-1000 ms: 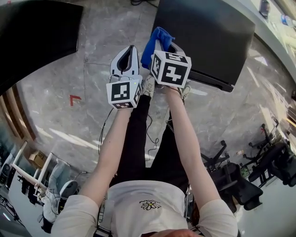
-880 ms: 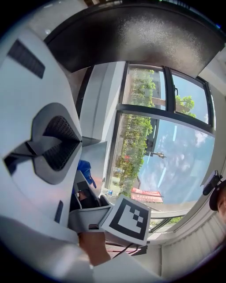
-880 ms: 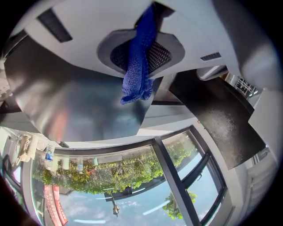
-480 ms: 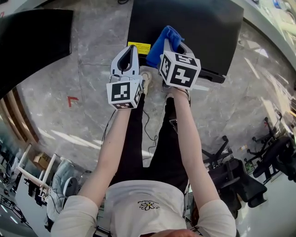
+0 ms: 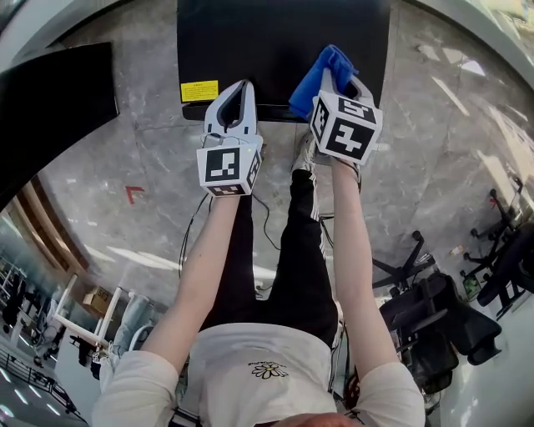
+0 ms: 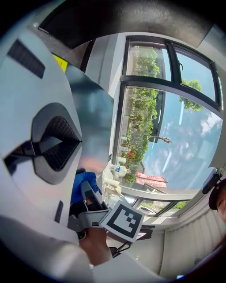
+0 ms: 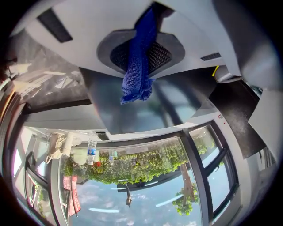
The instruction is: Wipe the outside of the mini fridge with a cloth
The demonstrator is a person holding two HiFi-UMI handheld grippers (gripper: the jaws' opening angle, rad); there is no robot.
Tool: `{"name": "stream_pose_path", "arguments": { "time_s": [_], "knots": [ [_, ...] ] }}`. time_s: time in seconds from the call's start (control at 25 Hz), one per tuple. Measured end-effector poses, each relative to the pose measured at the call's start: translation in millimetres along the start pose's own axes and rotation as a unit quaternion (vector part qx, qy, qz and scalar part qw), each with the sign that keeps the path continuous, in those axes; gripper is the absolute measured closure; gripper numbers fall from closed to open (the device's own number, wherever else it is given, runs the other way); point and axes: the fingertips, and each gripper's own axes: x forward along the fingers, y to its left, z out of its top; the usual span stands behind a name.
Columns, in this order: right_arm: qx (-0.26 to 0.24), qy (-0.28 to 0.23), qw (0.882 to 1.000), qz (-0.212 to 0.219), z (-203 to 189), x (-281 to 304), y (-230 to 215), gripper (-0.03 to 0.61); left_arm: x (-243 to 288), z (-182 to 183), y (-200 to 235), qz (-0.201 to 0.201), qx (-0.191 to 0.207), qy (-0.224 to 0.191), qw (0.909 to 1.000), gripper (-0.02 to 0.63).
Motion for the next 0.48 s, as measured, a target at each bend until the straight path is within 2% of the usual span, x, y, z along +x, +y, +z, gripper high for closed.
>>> {"name": "stream_pose_path", "arguments": {
  "time_s": [0.16,0.36,0.48],
  "knots": [
    [0.020,-0.001,0.999,-0.032,-2,-8,-59,0.516,20,6,-32,-0.018,0.009,-0.003,0.9998,0.609],
    [0.029,-0.010,0.998,-0.049,-4,-12,-109,0.515,48,5,-82,-0.041,0.015,-0.006,0.9990,0.609],
    [0.055,-0.013,0.996,-0.068,-8,-17,-138,0.516,55,9,-108,-0.056,0.016,-0.012,0.9982,0.609]
  ]
}}
